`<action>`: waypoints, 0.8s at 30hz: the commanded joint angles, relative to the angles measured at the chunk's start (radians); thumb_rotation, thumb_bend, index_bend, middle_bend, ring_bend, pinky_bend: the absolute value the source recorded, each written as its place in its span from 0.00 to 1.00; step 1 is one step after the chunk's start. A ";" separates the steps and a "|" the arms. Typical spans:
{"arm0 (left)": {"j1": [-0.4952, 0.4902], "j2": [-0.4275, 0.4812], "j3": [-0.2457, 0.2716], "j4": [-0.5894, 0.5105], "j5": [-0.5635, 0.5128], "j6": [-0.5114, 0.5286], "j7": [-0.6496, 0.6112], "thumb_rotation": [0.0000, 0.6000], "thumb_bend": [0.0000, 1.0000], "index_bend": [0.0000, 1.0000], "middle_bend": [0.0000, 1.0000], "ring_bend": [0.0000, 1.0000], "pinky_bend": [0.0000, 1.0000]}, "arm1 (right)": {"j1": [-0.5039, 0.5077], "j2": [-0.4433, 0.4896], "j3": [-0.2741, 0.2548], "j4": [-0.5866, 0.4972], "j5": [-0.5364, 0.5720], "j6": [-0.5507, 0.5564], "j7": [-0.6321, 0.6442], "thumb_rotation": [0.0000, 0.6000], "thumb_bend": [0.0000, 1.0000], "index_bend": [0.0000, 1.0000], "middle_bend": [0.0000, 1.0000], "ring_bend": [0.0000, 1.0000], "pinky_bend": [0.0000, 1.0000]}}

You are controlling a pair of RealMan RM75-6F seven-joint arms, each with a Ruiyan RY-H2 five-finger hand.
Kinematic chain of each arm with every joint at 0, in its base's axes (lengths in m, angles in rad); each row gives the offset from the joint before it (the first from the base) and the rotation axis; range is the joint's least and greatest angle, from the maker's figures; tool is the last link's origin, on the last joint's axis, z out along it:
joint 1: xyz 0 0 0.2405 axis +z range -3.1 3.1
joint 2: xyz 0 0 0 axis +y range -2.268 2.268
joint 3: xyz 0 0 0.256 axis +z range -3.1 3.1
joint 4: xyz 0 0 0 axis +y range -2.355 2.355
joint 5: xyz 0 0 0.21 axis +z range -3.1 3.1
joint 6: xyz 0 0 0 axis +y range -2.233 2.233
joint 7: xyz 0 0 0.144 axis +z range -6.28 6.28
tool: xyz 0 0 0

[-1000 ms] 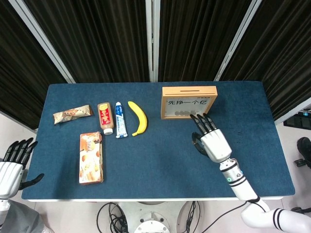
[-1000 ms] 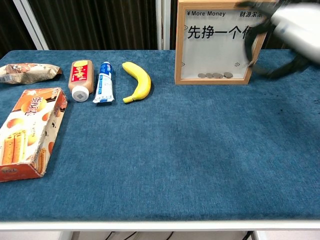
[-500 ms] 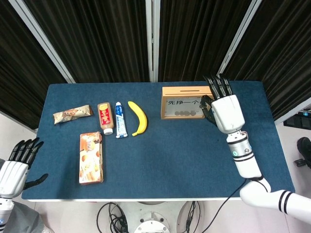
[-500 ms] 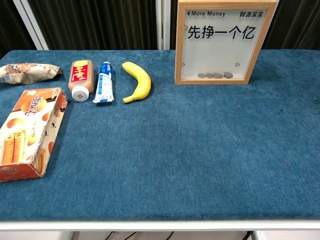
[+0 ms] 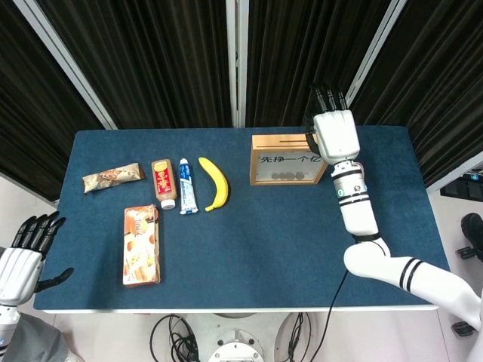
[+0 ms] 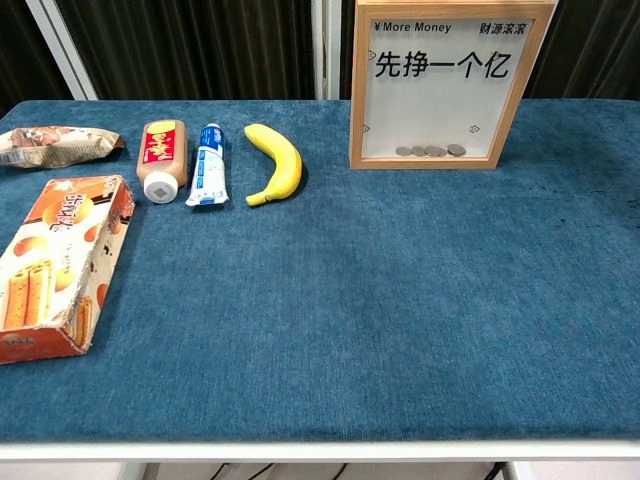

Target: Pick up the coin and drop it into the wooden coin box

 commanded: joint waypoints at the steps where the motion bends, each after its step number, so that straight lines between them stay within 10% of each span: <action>1: -0.003 0.002 -0.002 -0.002 -0.001 -0.003 0.002 1.00 0.15 0.02 0.00 0.00 0.00 | 0.043 -0.028 0.010 0.034 0.112 -0.016 -0.075 1.00 0.37 0.83 0.07 0.00 0.00; 8: -0.008 0.008 -0.003 -0.013 0.000 -0.007 0.008 1.00 0.15 0.02 0.00 0.00 0.00 | 0.090 -0.045 0.011 0.038 0.313 -0.022 -0.170 1.00 0.37 0.83 0.07 0.00 0.00; 24: -0.014 0.005 -0.003 -0.009 -0.004 -0.017 0.006 1.00 0.15 0.02 0.00 0.00 0.00 | 0.125 -0.064 -0.048 0.078 0.390 -0.013 -0.174 1.00 0.38 0.83 0.06 0.00 0.00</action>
